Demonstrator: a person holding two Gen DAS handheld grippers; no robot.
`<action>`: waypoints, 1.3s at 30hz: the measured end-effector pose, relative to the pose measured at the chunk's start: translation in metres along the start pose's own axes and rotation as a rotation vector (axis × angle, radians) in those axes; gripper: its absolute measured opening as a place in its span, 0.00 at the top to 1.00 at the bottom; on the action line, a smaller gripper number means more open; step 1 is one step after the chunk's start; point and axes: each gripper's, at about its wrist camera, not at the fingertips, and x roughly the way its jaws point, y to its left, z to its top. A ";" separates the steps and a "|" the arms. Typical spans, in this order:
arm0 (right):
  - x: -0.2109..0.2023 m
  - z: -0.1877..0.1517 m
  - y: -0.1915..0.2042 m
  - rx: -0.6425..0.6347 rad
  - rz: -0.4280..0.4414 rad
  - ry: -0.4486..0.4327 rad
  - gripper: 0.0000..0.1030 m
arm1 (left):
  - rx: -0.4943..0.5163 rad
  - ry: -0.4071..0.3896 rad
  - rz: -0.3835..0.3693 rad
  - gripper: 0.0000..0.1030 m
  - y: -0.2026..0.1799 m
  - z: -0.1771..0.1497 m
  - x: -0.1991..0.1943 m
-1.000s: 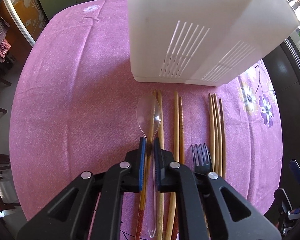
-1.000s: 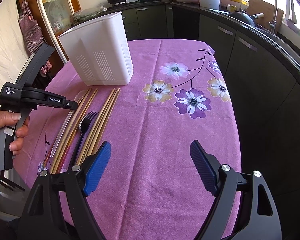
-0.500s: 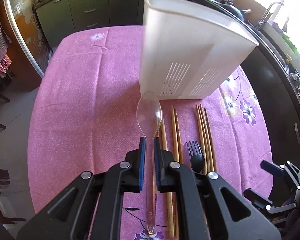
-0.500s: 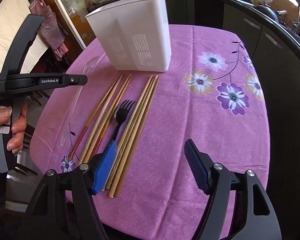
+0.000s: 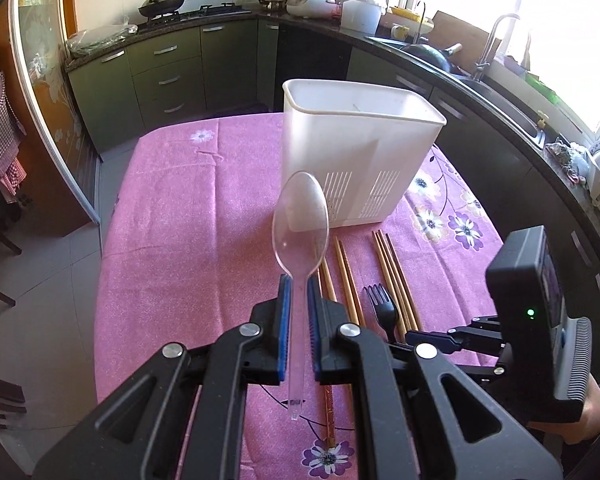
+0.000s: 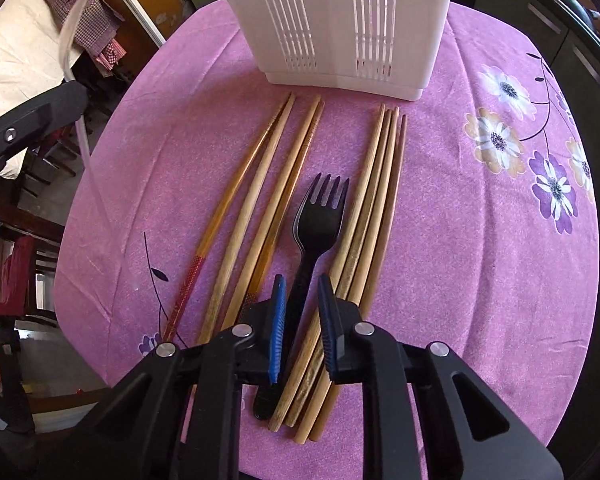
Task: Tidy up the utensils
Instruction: 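Lower the spoon into the white caddy and open the left tool while the right tool lifts the fork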
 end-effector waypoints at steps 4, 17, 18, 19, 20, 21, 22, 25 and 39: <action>0.011 0.007 0.005 0.012 -0.020 0.024 0.85 | 0.013 -0.031 0.009 0.92 0.002 -0.002 -0.007; 0.025 0.015 0.016 0.016 -0.034 -0.023 0.91 | 0.032 -0.066 -0.004 0.92 0.002 -0.001 -0.022; 0.021 0.013 0.016 0.017 -0.016 -0.036 0.91 | 0.034 -0.069 -0.004 0.92 0.002 0.000 -0.024; 0.017 0.014 0.015 0.018 0.002 -0.051 0.91 | 0.036 -0.073 -0.004 0.92 0.002 0.001 -0.027; 0.011 0.013 0.014 0.021 0.023 -0.071 0.91 | 0.036 -0.078 -0.005 0.92 0.002 0.002 -0.030; 0.004 0.011 0.011 0.022 0.044 -0.092 0.91 | 0.036 -0.085 -0.006 0.92 0.002 0.004 -0.033; -0.003 0.009 0.010 0.021 0.066 -0.114 0.91 | 0.036 -0.092 -0.009 0.92 0.001 0.006 -0.036; -0.027 0.004 0.005 0.025 0.116 -0.191 0.91 | 0.036 -0.123 -0.020 0.92 -0.002 0.017 -0.051; -0.105 -0.043 -0.051 0.060 0.301 -0.413 0.91 | 0.043 -0.449 -0.045 0.92 -0.042 0.136 -0.088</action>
